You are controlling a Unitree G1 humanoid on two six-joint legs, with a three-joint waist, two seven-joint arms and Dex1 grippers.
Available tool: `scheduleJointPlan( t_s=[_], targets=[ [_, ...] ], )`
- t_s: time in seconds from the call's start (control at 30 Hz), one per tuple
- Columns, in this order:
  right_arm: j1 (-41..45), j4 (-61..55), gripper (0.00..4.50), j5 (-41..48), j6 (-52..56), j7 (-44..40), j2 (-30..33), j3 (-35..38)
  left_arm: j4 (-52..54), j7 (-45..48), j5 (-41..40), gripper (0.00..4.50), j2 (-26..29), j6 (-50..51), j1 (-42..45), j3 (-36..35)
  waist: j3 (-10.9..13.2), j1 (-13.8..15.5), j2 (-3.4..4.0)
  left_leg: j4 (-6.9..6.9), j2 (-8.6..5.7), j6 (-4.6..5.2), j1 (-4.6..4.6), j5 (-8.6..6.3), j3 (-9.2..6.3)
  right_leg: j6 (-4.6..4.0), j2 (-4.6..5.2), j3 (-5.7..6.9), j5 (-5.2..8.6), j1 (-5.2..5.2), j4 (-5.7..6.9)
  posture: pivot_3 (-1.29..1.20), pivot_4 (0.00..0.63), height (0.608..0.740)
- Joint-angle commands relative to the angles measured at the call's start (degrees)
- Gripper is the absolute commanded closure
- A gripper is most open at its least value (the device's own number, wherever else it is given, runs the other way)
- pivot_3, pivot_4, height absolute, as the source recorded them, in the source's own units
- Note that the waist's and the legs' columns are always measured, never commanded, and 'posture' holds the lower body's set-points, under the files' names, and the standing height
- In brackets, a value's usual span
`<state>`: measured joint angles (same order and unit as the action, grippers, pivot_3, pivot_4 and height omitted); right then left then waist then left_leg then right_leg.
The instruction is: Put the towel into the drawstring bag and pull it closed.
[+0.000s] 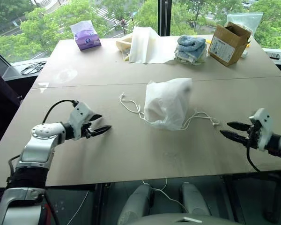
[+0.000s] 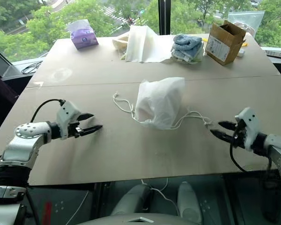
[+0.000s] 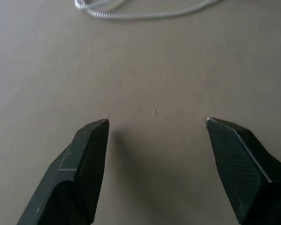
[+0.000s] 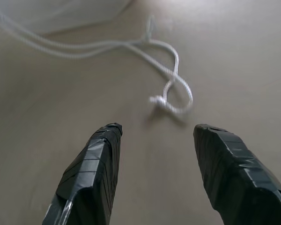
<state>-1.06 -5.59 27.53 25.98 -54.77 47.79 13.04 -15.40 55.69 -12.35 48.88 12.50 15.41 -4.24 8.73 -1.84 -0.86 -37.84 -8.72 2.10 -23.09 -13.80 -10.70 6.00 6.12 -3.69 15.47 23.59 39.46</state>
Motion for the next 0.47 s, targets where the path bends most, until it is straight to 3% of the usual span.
scheduleJointPlan(
  t_s=[0.03, 0.27, 0.47],
  targets=[
    [-0.2, 1.2, 1.86, 0.2, -6.3, -2.9, -0.1, 3.8, -1.9, 0.7, 0.2, 1.11, 0.9, -3.4, -0.8, -2.3, 0.0, 0.0, 0.15, 0.23, 0.01, 0.01, 0.37, 0.0, 0.07, 0.01, 0.02, -0.06, 0.01, -0.34, -0.23, 0.0, 0.15, 0.74],
    [-2.1, 3.7, 1.86, 2.1, -14.2, -8.2, -2.0, 7.2, 4.7, 2.4, -4.4, 1.11, -1.7, -2.9, -7.0, -4.4, 0.0, 0.1, 0.19, 0.63, 0.23, 0.07, 0.56, -0.06, 0.11, 0.0, -0.01, -0.04, -0.01, -0.54, -0.67, 0.0, 0.15, 0.74],
    [-4.9, 3.9, 1.86, 0.0, -17.9, -10.3, -2.2, 5.8, 10.1, 2.2, -5.6, 1.11, -3.3, -2.7, -10.8, -4.8, 0.0, 1.0, 0.19, 0.71, 0.24, 0.11, 0.49, -0.09, 0.15, -0.01, -0.01, -0.05, -0.01, -0.47, -0.82, 0.0, 0.15, 0.74]
  ],
)
